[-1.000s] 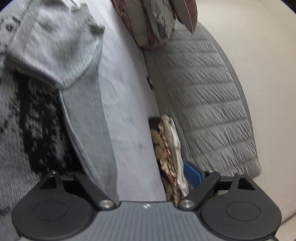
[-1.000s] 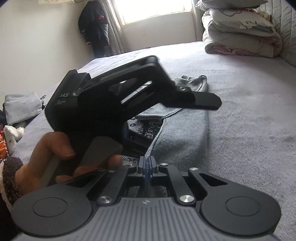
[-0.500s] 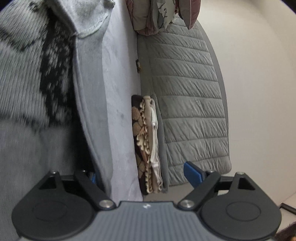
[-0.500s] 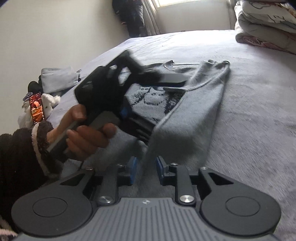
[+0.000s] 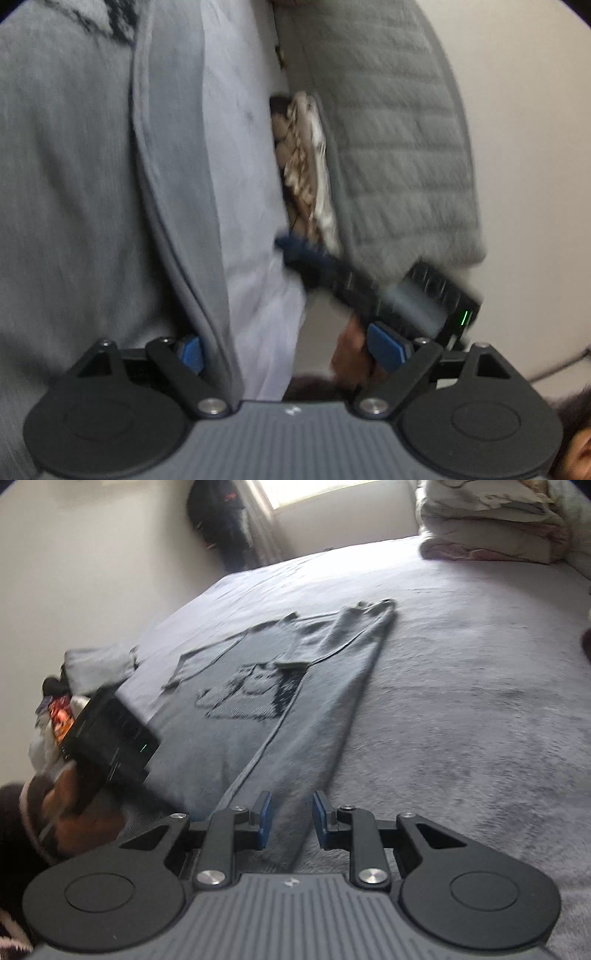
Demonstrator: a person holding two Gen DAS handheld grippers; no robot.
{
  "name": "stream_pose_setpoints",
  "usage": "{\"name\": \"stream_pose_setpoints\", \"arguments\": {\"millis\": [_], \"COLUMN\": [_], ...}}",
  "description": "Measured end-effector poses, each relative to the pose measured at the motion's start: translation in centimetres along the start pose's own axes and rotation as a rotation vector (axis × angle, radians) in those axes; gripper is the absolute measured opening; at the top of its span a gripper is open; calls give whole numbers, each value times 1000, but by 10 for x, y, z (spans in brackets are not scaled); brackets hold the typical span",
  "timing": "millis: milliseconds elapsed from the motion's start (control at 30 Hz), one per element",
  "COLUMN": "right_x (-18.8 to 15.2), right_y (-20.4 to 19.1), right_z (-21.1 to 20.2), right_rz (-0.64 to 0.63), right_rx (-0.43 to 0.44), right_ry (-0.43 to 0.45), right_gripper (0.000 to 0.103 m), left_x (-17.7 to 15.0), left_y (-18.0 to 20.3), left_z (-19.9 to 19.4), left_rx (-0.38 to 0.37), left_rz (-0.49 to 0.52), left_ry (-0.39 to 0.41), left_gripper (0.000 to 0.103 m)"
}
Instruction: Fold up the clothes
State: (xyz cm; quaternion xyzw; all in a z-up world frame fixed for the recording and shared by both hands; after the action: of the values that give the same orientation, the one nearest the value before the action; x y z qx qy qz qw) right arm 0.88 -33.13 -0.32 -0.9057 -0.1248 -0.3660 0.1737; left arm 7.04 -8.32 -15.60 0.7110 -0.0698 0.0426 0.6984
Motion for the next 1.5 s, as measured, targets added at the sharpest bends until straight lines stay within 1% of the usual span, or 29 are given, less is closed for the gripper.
{"name": "stream_pose_setpoints", "arguments": {"millis": [67,200,300,333,400,533,600,700,833,900,967,1033,1100,1200,1267,1333,1433,1500], "right_x": [1,3,8,9,13,24,28,34,39,39,36,31,27,28,30,35,40,44], "right_y": [3,5,4,3,1,-10,-14,-20,-31,-35,-37,-35,-32,-31,-31,-29,-26,-26], "right_z": [0,11,21,24,30,46,54,69,87,94,101,108,108,102,96,95,108,113], "right_rz": [25,46,48,44,30,-37,-48,-59,-81,-84,-96,-108,-103,-96,-85,-59,-35,-24], "right_rx": [-17,-51,-73,-73,-70,-57,-52,-54,-54,-51,-63,-75,-71,-71,-72,-95,-172,-204], "right_ry": [19,22,34,39,52,93,93,80,65,45,12,-22,-12,-6,27,58,21,13], "right_gripper": [26,26,26,26,26,22,22,20,19,19,19,19,19,19,19,19,19,18], "left_x": [-7,-25,-34,-36,-36,-31,-28,-16,-1,1,-1,-7,-14,-15,-16,-19,-23,-25], "left_y": [12,35,48,52,57,65,69,74,76,71,62,53,53,61,65,68,70,71], "left_z": [8,13,17,17,11,2,-1,-4,-9,-7,2,12,13,11,14,17,22,22], "left_rx": [62,202,280,301,321,332,330,324,269,242,257,295,301,300,298,301,314,318], "left_rz": [30,114,182,210,262,360,400,431,448,446,436,448,497,490,491,496,506,504], "left_ry": [-84,-270,-364,-378,-358,-290,-263,-209,-44,-13,-44,-82,-85,-87,-93,-102,-107,-99], "left_gripper": [89,89,89,89,89,89,88,87,86,83,81,80,79,79,79,79,80,80]}}
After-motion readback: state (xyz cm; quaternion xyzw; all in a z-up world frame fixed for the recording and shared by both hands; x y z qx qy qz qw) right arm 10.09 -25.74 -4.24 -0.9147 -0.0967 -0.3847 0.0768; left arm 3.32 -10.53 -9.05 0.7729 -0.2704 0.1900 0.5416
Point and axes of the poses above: each gripper's, at about its wrist camera, not at the fingertips, and z roughly the way its jaws point, y to its right, x to its top, the point moved 1 cm from there along z, roughly the way its jaws point, and after that the axes turned 12 degrees about -x, right-handed, at the moved point
